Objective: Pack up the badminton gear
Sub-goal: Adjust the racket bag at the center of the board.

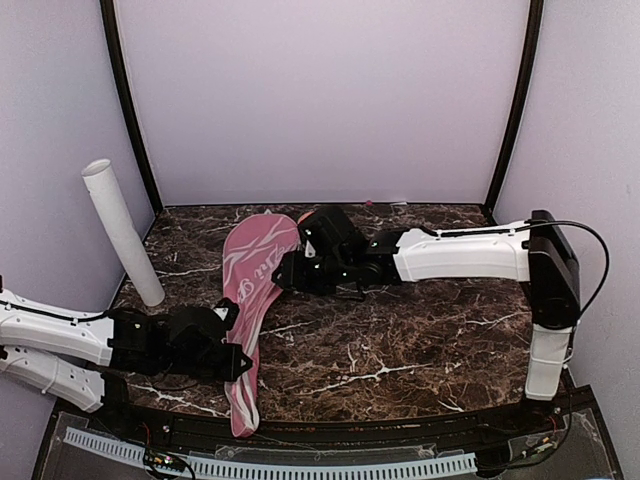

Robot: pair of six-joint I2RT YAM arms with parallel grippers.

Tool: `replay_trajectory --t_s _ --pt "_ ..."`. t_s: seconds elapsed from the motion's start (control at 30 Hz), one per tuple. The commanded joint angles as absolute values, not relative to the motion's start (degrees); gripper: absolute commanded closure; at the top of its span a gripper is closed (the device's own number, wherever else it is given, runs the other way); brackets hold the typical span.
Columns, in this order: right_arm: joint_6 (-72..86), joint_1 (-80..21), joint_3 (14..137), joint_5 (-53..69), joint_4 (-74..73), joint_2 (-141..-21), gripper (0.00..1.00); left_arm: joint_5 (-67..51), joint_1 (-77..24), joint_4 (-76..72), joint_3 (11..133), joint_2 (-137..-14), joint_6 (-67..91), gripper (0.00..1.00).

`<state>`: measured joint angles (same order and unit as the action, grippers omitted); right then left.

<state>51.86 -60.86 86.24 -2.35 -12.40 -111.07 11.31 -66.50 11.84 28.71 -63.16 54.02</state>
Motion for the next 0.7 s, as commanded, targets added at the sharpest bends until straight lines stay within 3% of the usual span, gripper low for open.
replay_trajectory --t_s 0.0,0.2,0.67 --pt "50.4 -57.3 84.5 -0.1 -7.9 -110.5 0.41 10.0 -66.7 7.5 26.1 -59.6 53.6 1.00" --pt "49.3 -53.0 84.5 2.0 -4.5 -112.6 0.24 7.4 -66.7 5.1 23.5 -55.8 50.6 1.00" --pt "52.5 -49.6 93.0 3.9 -3.1 -124.0 0.22 0.1 -66.7 5.7 17.8 -40.3 46.3 1.00"
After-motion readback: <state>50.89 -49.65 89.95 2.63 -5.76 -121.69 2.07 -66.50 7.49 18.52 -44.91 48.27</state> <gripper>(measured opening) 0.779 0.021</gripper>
